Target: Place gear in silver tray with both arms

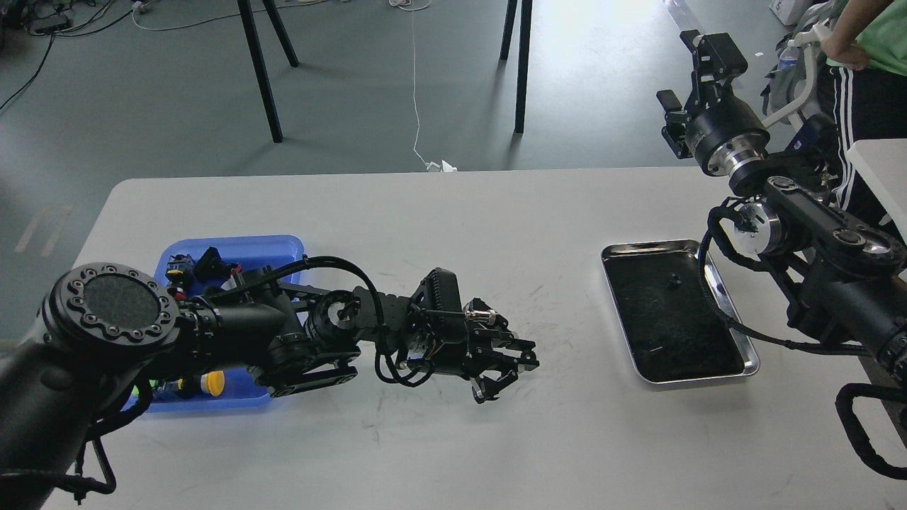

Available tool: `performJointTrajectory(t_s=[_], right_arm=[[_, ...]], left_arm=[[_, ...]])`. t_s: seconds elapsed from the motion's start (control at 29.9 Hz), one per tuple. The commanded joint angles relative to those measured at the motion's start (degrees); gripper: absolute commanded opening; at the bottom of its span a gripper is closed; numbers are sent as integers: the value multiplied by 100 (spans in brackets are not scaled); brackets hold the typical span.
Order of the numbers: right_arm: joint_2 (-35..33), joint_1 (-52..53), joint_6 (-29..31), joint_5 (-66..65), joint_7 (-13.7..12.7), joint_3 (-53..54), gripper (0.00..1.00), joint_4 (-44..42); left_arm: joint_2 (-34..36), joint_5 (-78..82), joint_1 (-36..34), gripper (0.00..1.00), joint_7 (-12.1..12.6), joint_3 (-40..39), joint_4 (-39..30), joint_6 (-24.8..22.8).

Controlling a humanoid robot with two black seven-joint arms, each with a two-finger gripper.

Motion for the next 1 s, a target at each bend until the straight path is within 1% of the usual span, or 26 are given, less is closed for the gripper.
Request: performJointTrajectory(t_s=[0.0, 0.17, 0.27, 0.4, 0.47, 0.57, 0.6, 0.63, 0.67, 0.8, 0.87, 0.97], right_arm=[[0, -1, 7, 0, 0, -12, 94, 3], [9, -1, 7, 0, 0, -12, 94, 12], [0, 8, 15, 0, 0, -21, 94, 20], [0, 17, 24, 0, 0, -21, 94, 29], [-9, 17, 42, -9, -9, -38, 94, 47], [-26, 52, 68, 0, -9, -204, 94, 56], [-35, 69, 68, 0, -9, -249, 94, 64], [-35, 78, 68, 0, -18, -266, 94, 73], [-44, 87, 68, -9, -35, -284, 95, 73], [-70, 140, 68, -9, -62, -328, 95, 213], [-88, 183, 68, 0, -80, -451, 95, 240], [-210, 289, 77, 0, -88, -688, 95, 301]], left_arm=[[0, -2, -6, 28, -10, 1, 3, -1], [35, -2, -6, 31, -19, 10, -5, -1], [131, -2, -15, 43, -2, 1, -5, 8], [228, -2, -32, 45, -10, 1, -14, 8], [368, -20, -94, 51, -10, -25, -23, 17], [781, -230, -252, 59, -19, -95, -67, 26], [913, -353, -322, 67, -36, -122, -84, 35], [1053, -484, -383, 80, -115, -148, -93, 52], [1203, -634, -428, 88, -246, -166, -85, 70], [1853, -1100, -446, 90, -253, -586, -102, 70], [2274, -1276, -402, 97, -253, -824, -102, 70], [2899, -1539, -358, 98, -253, -1070, -102, 70]])
